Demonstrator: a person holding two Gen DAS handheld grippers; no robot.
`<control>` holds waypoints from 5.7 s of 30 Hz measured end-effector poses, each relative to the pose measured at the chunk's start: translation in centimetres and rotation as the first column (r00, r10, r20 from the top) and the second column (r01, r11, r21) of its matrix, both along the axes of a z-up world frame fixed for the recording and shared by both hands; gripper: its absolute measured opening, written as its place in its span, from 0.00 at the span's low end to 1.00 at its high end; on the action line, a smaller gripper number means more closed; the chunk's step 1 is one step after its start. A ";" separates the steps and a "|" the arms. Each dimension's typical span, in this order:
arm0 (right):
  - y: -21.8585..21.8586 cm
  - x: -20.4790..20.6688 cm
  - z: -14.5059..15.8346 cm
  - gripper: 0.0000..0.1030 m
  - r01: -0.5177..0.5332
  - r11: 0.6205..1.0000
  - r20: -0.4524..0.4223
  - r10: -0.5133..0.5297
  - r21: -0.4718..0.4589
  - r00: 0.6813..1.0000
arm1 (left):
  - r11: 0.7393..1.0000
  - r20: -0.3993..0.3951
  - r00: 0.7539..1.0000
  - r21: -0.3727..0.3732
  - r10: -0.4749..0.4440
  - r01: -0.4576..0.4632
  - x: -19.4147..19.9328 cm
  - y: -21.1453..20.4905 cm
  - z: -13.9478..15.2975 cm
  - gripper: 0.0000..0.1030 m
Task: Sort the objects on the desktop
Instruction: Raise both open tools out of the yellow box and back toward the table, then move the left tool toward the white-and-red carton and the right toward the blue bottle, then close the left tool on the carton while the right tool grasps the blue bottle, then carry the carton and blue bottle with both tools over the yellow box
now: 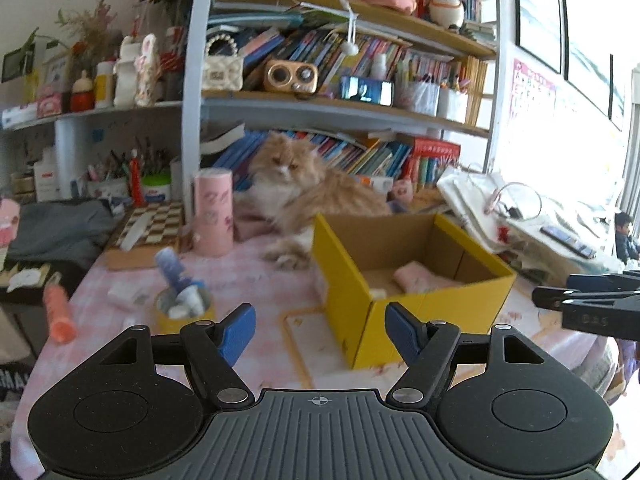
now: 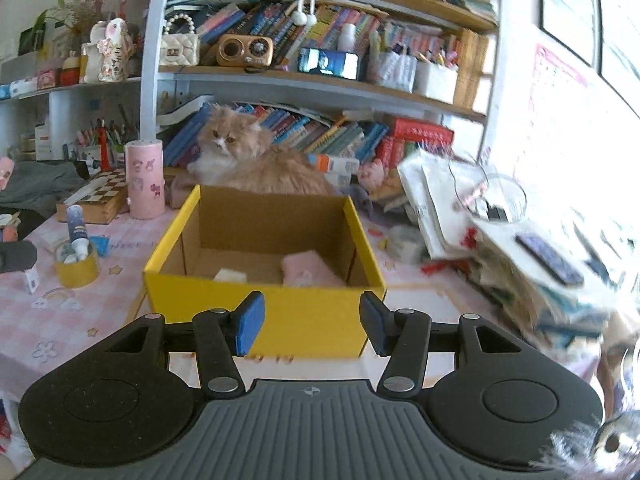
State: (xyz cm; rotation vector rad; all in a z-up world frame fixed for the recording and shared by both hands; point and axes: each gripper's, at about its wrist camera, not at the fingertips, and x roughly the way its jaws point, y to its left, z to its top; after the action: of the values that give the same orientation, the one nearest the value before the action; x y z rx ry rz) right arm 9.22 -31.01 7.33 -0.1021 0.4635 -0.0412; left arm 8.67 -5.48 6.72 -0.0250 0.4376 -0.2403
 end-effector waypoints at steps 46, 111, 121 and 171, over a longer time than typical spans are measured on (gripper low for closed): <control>14.9 -4.2 -5.2 0.53 -0.210 0.958 -0.173 0.245 0.194 0.954 | 0.982 -0.123 0.977 0.086 0.176 -0.166 -6.6 9.8 -3.9 0.71; 21.6 21.8 -6.8 0.55 -0.501 0.842 -0.234 0.537 0.198 0.810 | 0.935 -0.311 0.883 0.160 0.352 -0.316 17.6 12.6 -10.1 0.34; 25.0 25.7 -6.8 0.55 -0.556 0.805 -0.223 0.592 0.207 0.774 | 0.935 -0.316 0.880 0.135 0.354 -0.328 17.3 12.8 -9.8 0.13; 20.4 20.4 -2.4 0.30 -0.557 0.804 -0.137 0.588 0.207 0.797 | 0.957 -0.181 0.945 -0.057 0.271 -0.286 9.9 11.8 -3.3 0.13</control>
State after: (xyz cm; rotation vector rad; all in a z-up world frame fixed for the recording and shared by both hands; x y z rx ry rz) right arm 29.64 -10.57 4.90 -0.0893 0.6153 0.6158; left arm 18.58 6.28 3.44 -0.1885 0.5898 0.0243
